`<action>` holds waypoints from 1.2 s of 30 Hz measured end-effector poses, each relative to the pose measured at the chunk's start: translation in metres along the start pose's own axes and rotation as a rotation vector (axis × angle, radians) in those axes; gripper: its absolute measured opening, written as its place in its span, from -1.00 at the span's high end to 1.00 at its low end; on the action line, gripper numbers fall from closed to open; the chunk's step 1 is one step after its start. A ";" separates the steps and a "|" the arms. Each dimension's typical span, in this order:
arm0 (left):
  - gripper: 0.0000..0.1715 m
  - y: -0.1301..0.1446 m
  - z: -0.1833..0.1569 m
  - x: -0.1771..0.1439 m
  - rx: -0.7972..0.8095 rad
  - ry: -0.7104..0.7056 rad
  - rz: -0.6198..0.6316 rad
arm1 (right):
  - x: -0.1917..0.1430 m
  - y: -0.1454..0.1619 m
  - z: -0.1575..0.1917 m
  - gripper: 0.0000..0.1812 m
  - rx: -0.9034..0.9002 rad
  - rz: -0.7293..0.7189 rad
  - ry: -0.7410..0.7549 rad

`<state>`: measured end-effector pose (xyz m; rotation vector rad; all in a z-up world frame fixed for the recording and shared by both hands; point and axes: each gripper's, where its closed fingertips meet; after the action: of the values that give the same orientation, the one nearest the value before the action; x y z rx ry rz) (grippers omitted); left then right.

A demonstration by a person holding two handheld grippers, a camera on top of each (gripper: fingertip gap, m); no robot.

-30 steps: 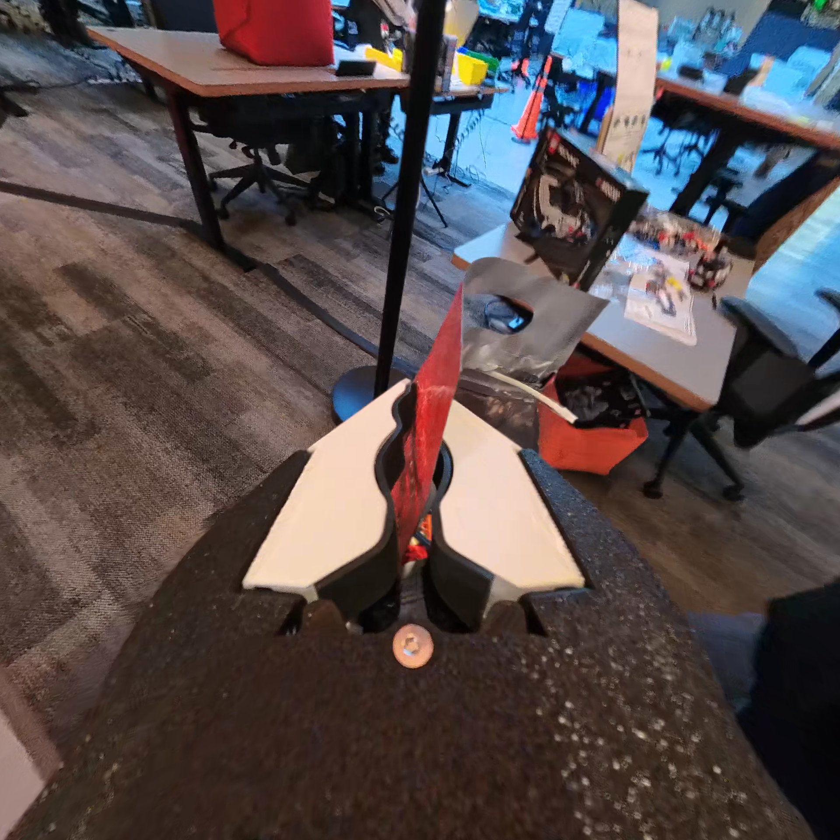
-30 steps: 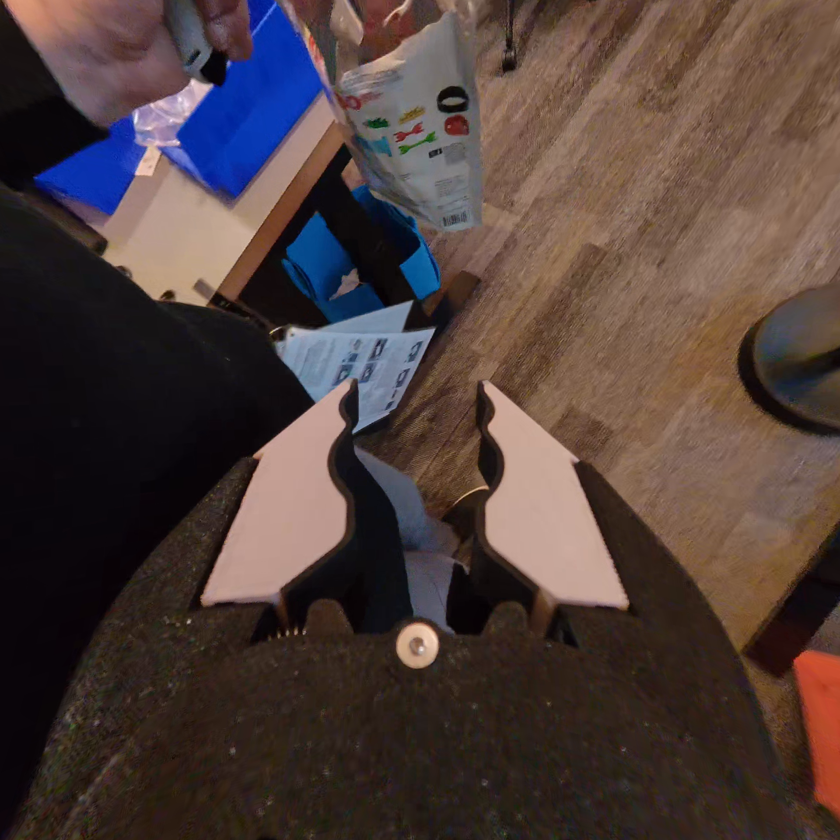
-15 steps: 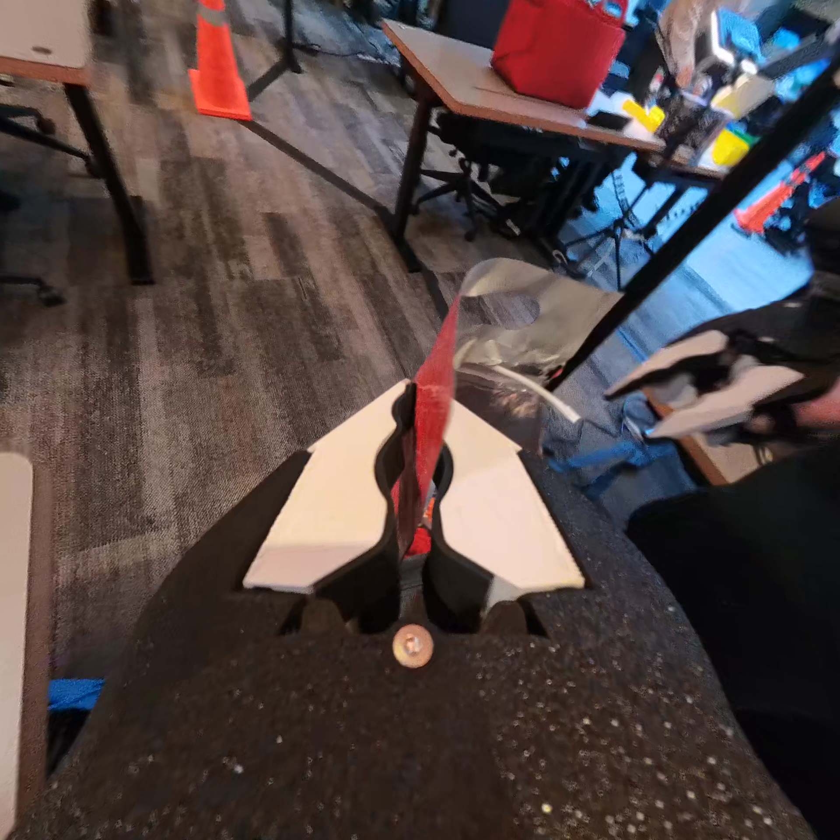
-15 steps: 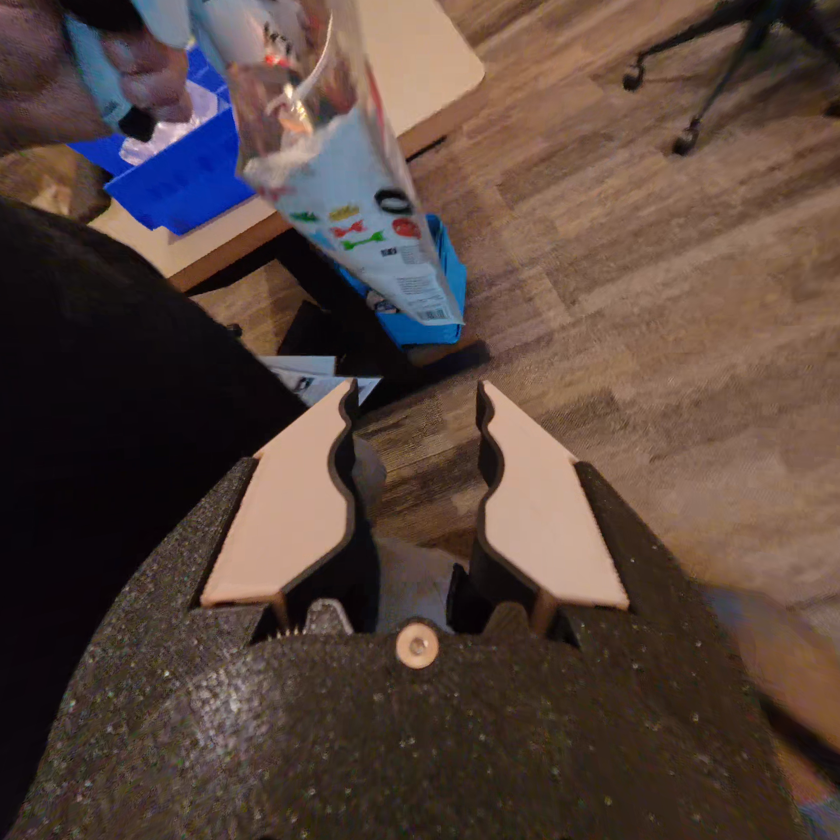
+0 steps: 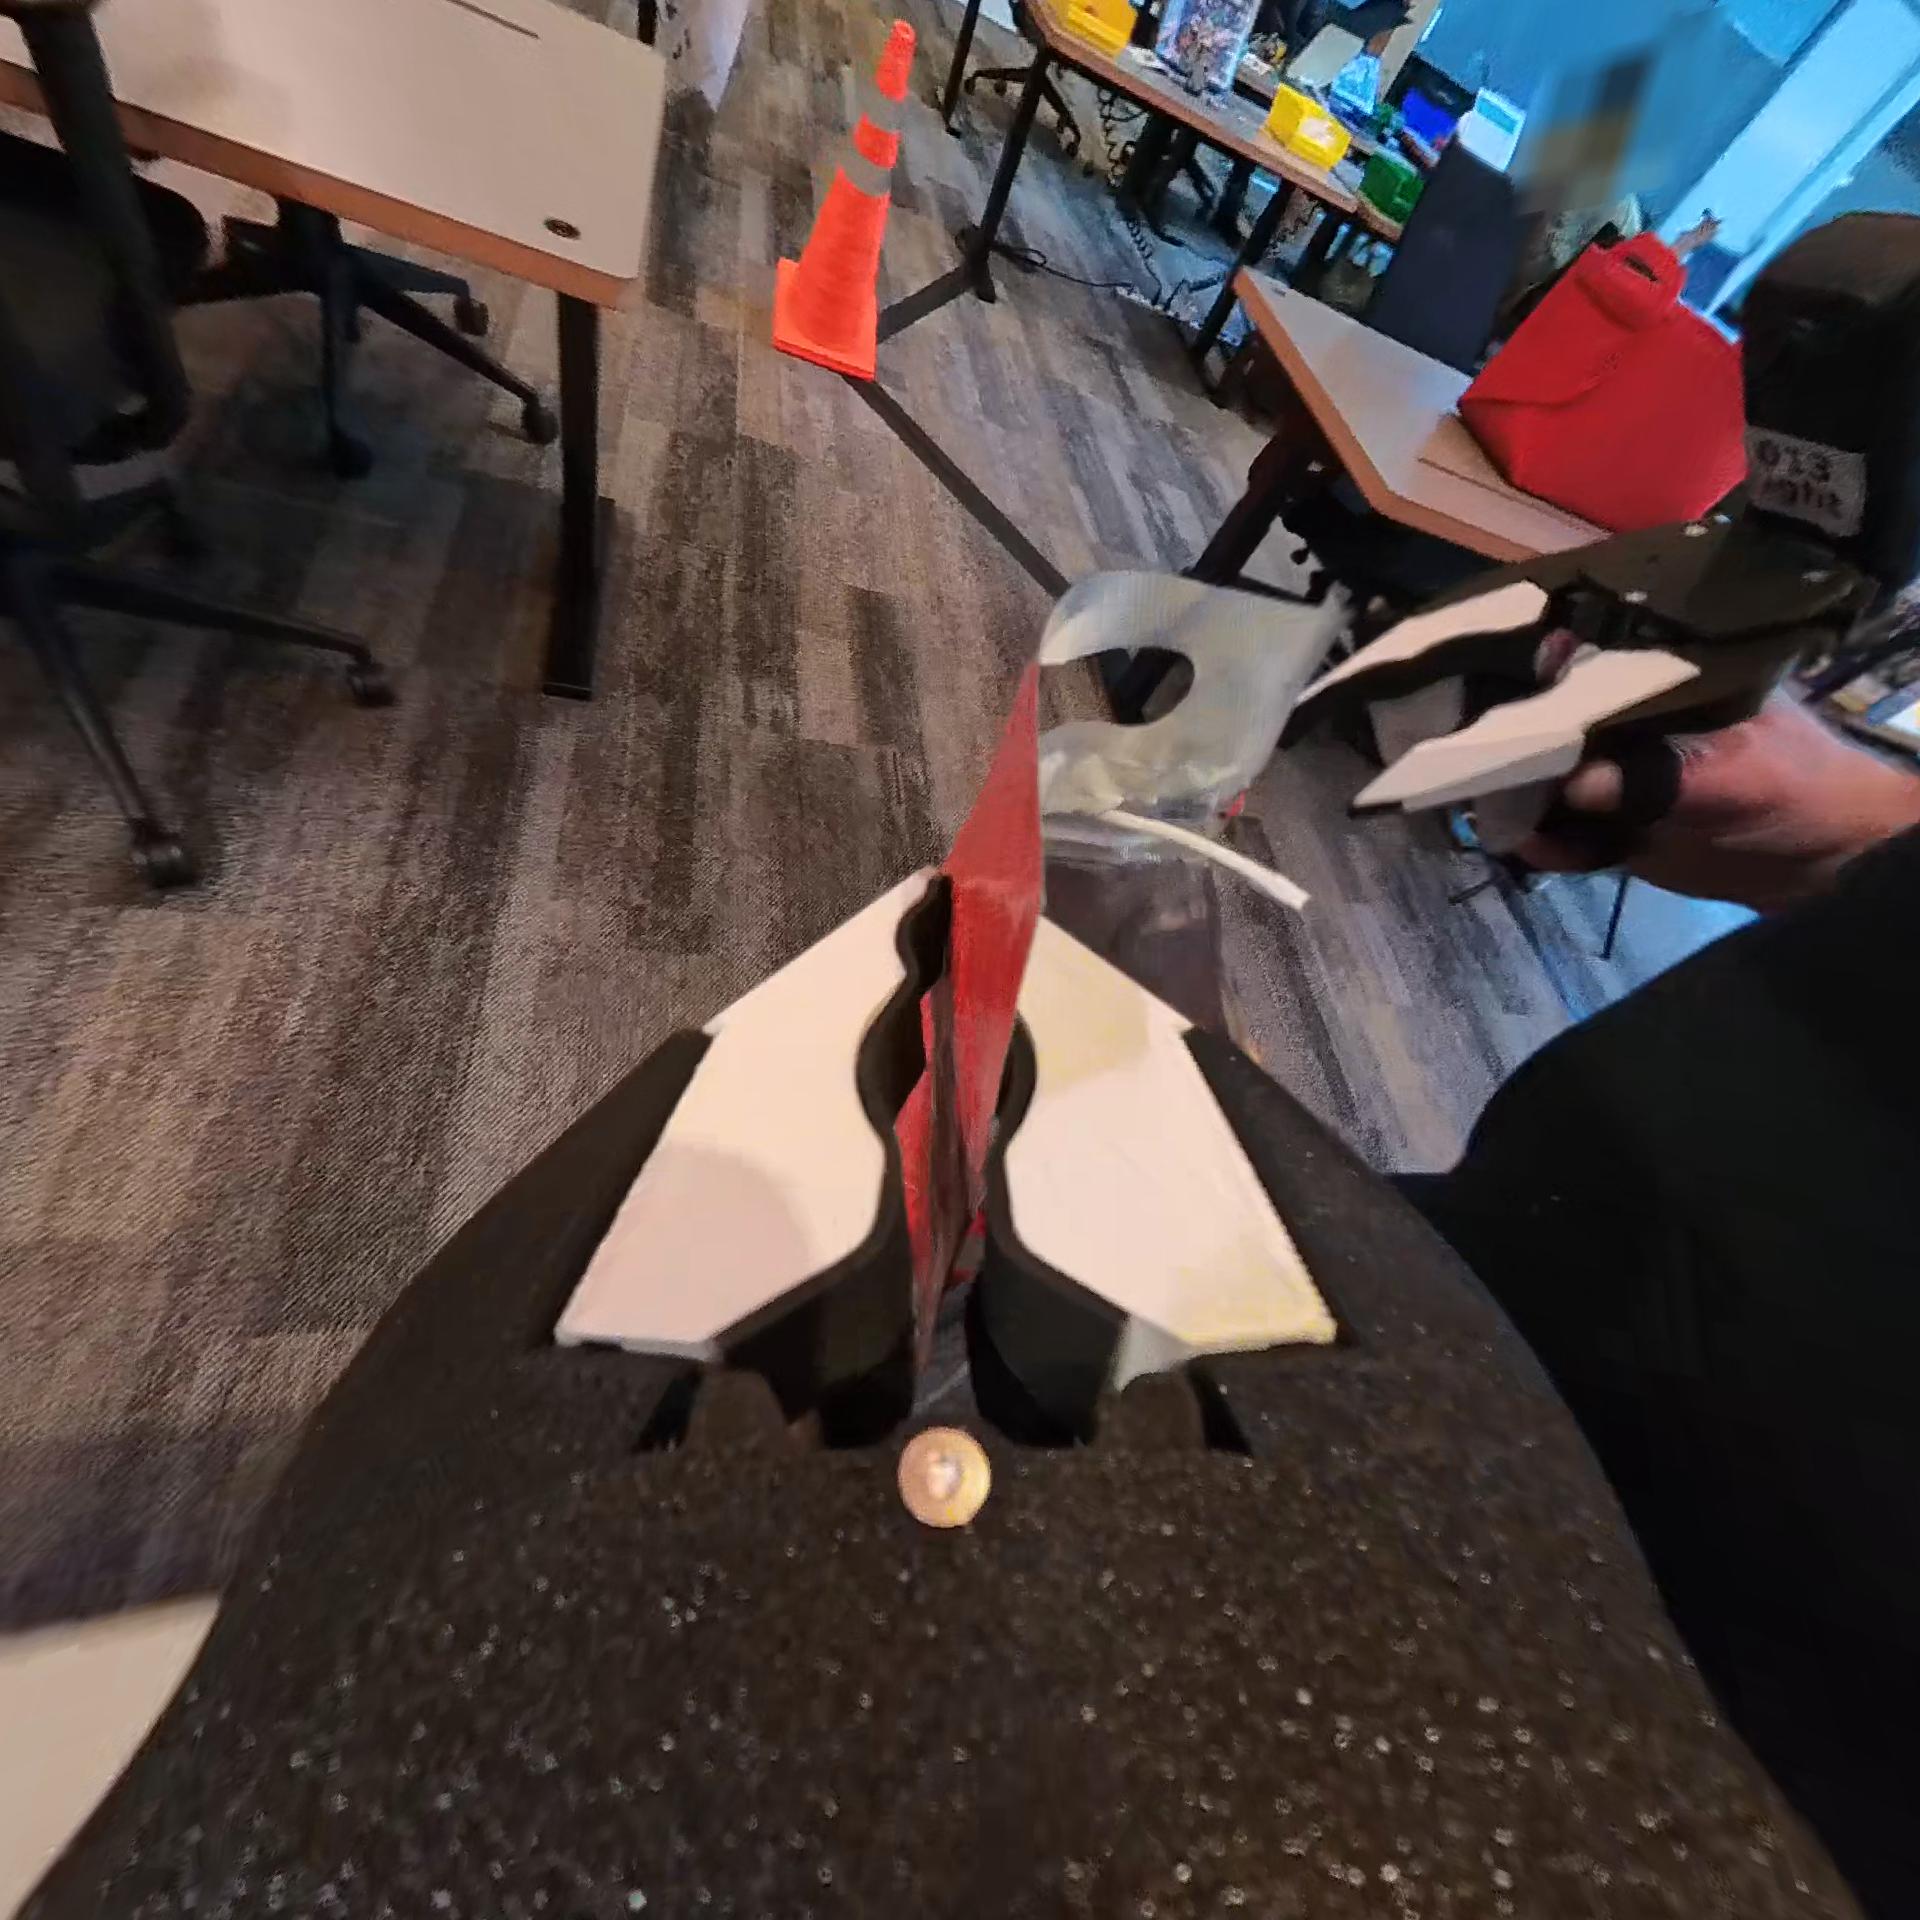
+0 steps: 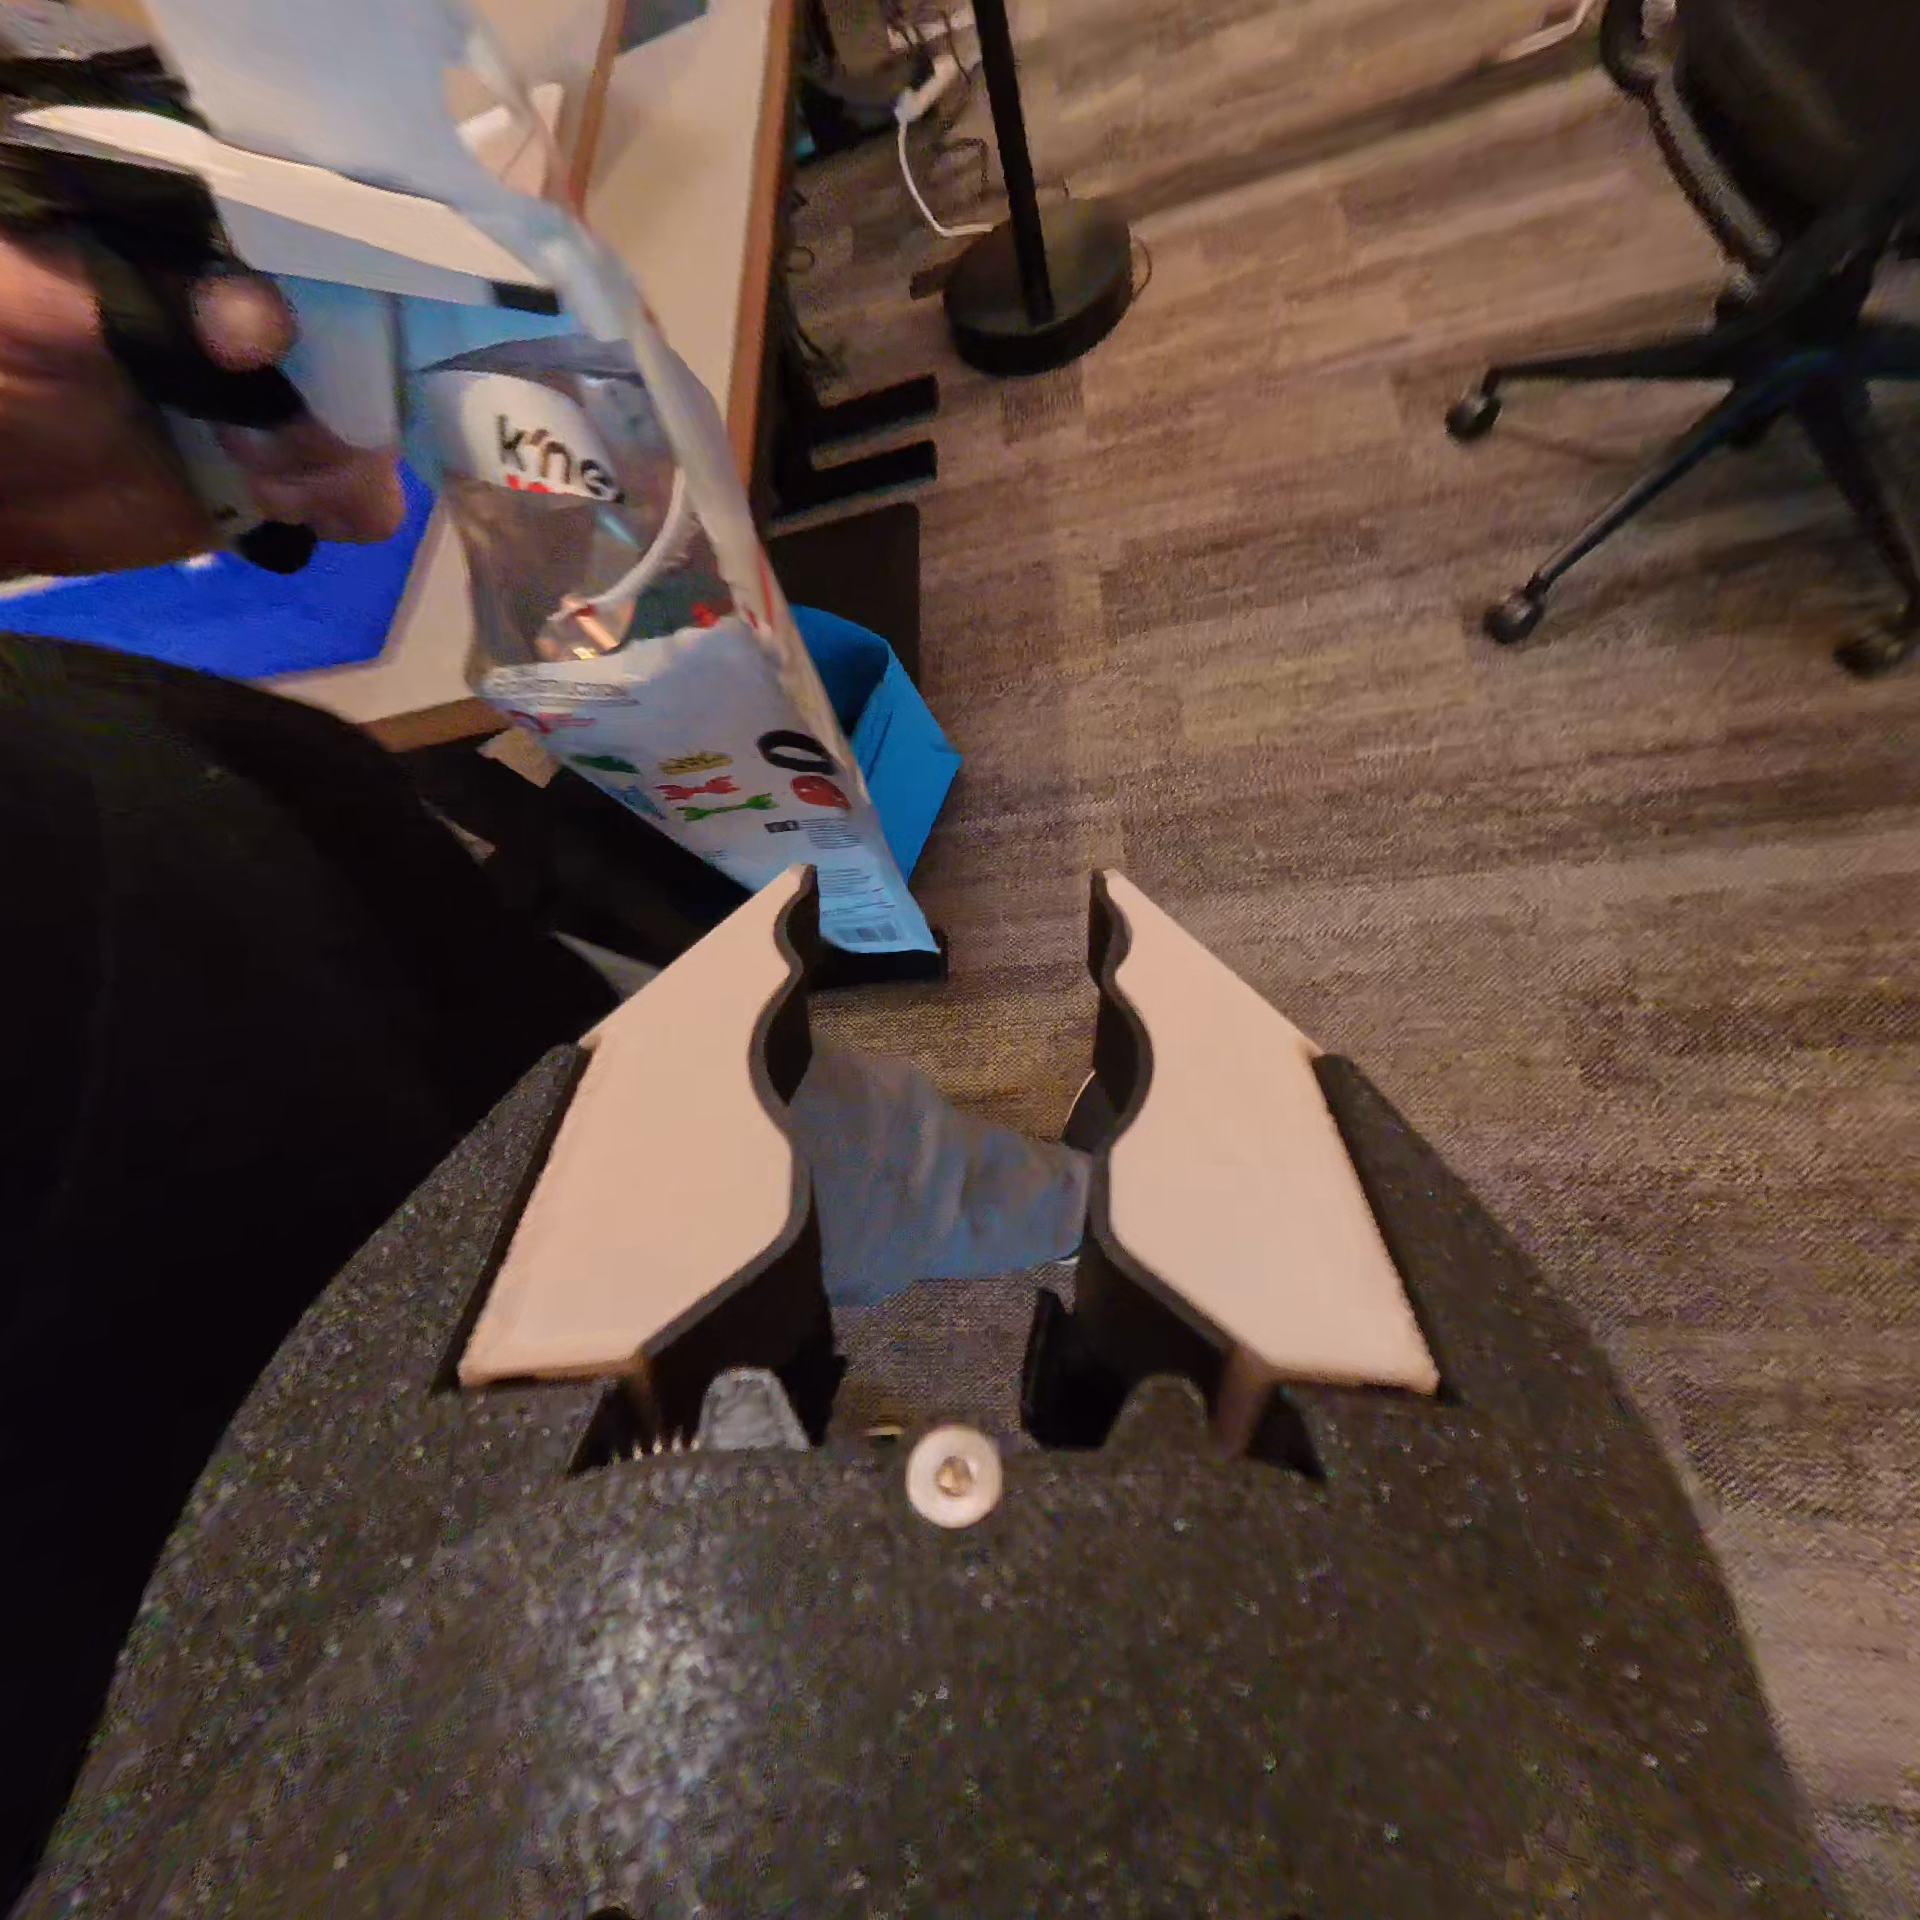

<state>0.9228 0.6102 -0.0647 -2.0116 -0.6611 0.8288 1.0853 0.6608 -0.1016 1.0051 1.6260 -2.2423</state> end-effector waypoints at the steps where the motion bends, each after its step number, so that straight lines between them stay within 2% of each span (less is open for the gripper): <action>1: 1.00 -0.010 0.022 0.018 -0.008 0.016 0.005 | 0.010 -0.008 -0.012 0.45 0.027 0.017 -0.005; 4: 1.00 -0.052 0.077 0.061 0.023 0.060 0.011 | 0.042 -0.037 -0.050 0.45 0.058 0.050 -0.021; 6: 1.00 -0.079 0.116 0.075 0.035 0.031 0.020 | 0.067 -0.057 -0.081 0.45 0.056 0.087 -0.024; 8: 1.00 -0.105 0.152 0.077 0.008 -0.007 -0.010 | 0.091 -0.091 -0.108 0.45 0.055 0.086 -0.054; 10: 1.00 -0.124 0.187 0.075 -0.015 -0.056 -0.041 | 0.120 -0.123 -0.134 0.45 0.014 0.096 -0.100; 13: 1.00 -0.138 0.244 0.063 -0.051 -0.186 -0.080 | 0.178 -0.161 -0.172 0.45 -0.084 0.128 -0.195; 17: 1.00 -0.148 0.313 0.040 -0.134 -0.445 -0.110 | 0.267 -0.215 -0.214 0.45 -0.220 0.155 -0.387; 21: 1.00 -0.165 0.363 0.022 -0.251 -0.691 -0.120 | 0.345 -0.284 -0.244 0.45 -0.402 0.169 -0.559; 24: 1.00 -0.188 0.388 0.010 -0.288 -0.818 -0.145 | 0.385 -0.340 -0.254 0.45 -0.529 0.137 -0.670; 28: 1.00 -0.213 0.414 -0.013 -0.329 -0.939 -0.204 | 0.431 -0.384 -0.248 0.45 -0.625 0.121 -0.789; 31: 1.00 -0.224 0.427 -0.038 -0.356 -1.024 -0.243 | 0.459 -0.403 -0.222 0.44 -0.630 0.130 -0.887; 36: 1.00 -0.234 0.461 -0.093 -0.408 -1.119 -0.329 | 0.502 -0.433 -0.157 0.42 -0.630 0.135 -1.012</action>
<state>0.4818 0.8943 -0.0338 -1.5373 -1.8388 1.6996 0.5472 1.0788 -0.1077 -0.1805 1.4815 -1.4999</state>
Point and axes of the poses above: each gripper's, where its closed fingertips meet, x out along the fingers, y out of its underside, z = x × y across the jaws, and after that the axes turned 11 degrees about y, right-handed
